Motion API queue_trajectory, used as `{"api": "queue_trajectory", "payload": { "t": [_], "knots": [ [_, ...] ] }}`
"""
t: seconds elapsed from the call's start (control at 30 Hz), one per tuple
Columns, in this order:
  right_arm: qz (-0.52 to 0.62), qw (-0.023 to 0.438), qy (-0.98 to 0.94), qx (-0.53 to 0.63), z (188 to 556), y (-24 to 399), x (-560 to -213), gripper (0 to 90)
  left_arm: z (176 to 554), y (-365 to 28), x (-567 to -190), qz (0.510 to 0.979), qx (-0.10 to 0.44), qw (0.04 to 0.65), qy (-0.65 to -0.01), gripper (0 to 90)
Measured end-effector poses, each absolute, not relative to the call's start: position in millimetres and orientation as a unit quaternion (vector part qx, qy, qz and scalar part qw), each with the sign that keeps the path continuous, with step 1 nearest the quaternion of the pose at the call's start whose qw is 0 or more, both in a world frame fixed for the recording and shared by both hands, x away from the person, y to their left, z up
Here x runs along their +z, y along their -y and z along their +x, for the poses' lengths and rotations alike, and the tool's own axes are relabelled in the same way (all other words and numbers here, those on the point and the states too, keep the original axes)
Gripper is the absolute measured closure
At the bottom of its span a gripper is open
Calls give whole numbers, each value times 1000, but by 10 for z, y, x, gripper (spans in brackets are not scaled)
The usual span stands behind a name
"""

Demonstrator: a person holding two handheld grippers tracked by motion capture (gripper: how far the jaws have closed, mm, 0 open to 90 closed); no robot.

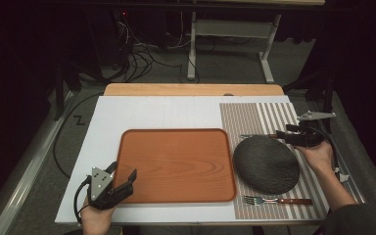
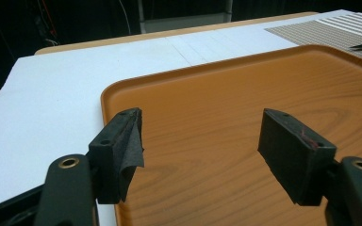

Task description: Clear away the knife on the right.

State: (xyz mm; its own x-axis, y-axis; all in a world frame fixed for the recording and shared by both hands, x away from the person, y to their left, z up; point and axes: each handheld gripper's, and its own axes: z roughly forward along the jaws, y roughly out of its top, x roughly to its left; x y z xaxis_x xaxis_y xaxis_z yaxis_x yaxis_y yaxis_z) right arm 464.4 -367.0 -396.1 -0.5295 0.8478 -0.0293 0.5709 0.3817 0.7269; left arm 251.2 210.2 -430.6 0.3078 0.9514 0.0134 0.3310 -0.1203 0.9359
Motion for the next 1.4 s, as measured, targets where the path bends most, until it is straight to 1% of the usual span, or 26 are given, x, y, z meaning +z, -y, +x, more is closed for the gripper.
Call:
{"api": "queue_trajectory", "payload": {
  "t": [0.2, 0.43, 0.7, 0.8, 0.9, 1.03, 1.27, 1.4],
  "knots": [
    [457, 194, -812, 307, 4831, 3673, -4044, 512, 2509, -2105, -4306, 667, 338, 458, -481, 312],
    [461, 185, -815, 297, 4916, 3690, -4096, 551, 2499, -2104, -4303, 666, 339, 461, -479, 312],
    [463, 162, -825, 281, 4946, 3685, -4174, 550, 2499, -2104, -4305, 667, 339, 458, -480, 312],
    [460, 164, -828, 275, 4950, 3672, -4189, 542, 2499, -2101, -4307, 667, 339, 458, -480, 312],
    [455, 166, -832, 272, 4955, 3661, -4199, 557, 2501, -2097, -4311, 669, 338, 456, -479, 312],
    [453, 159, -838, 258, 4958, 3664, -4238, 567, 2501, -2094, -4313, 669, 338, 456, -479, 312],
    [452, 156, -841, 253, 4946, 3674, -4248, 624, 2497, -2095, -4313, 669, 338, 457, -479, 312],
    [451, 156, -841, 255, 4939, 3674, -4253, 634, 2495, -2095, -4313, 669, 338, 457, -478, 312]
  ]
}}
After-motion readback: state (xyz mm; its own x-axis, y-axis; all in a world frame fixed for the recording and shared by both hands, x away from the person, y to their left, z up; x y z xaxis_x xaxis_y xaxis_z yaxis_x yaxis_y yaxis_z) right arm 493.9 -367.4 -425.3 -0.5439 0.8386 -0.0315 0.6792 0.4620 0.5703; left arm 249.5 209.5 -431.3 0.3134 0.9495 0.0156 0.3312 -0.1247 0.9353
